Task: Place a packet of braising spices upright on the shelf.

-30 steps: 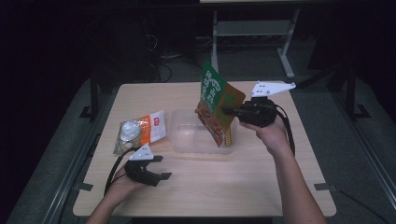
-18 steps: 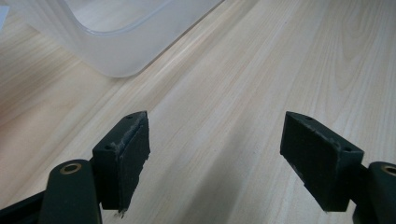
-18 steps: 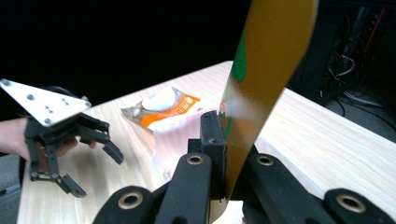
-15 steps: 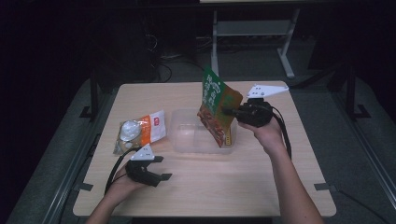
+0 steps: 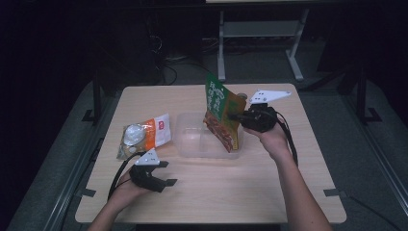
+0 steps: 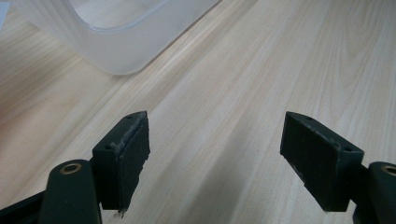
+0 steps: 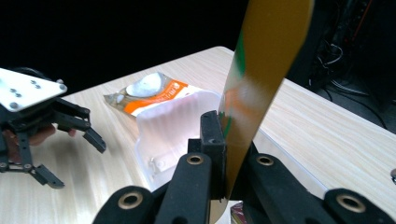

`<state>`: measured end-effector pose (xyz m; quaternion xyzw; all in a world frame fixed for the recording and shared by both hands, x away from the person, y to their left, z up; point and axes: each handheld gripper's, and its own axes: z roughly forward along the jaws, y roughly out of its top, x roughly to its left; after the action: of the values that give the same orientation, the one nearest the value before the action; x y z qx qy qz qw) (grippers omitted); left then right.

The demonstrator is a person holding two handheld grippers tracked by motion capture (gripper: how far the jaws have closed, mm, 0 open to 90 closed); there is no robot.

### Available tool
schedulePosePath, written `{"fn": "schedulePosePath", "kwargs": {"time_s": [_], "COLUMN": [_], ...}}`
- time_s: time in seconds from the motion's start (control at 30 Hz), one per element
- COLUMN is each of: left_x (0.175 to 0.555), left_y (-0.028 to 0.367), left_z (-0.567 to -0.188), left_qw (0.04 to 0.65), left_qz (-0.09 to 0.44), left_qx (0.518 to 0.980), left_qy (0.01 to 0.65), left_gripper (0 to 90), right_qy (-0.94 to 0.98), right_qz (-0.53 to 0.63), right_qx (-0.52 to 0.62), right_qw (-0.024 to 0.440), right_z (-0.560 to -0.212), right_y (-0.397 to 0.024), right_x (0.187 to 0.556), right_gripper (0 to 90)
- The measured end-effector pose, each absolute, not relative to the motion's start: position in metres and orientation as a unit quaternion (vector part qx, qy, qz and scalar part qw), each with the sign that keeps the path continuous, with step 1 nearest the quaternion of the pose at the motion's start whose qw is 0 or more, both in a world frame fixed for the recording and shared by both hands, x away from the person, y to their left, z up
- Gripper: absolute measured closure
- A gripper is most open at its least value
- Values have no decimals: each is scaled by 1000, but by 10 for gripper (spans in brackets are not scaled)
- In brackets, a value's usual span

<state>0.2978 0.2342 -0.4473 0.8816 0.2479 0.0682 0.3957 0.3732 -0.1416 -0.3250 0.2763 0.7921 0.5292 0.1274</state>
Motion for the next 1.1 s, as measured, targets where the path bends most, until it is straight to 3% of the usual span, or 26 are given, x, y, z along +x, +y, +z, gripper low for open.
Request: {"fn": "schedulePosePath", "kwargs": {"time_s": [1.1], "left_x": [298], "left_y": [232], "left_z": [-452], "left_qw": [380], "left_qz": [60], "left_qx": [892], "left_qy": [238], "left_gripper": [219], "right_qy": [802], "right_qz": [512], "right_qx": [288], "right_qw": [104], "right_z": [-352], "right_y": [-139], "right_x": [383], "right_gripper": [896]}}
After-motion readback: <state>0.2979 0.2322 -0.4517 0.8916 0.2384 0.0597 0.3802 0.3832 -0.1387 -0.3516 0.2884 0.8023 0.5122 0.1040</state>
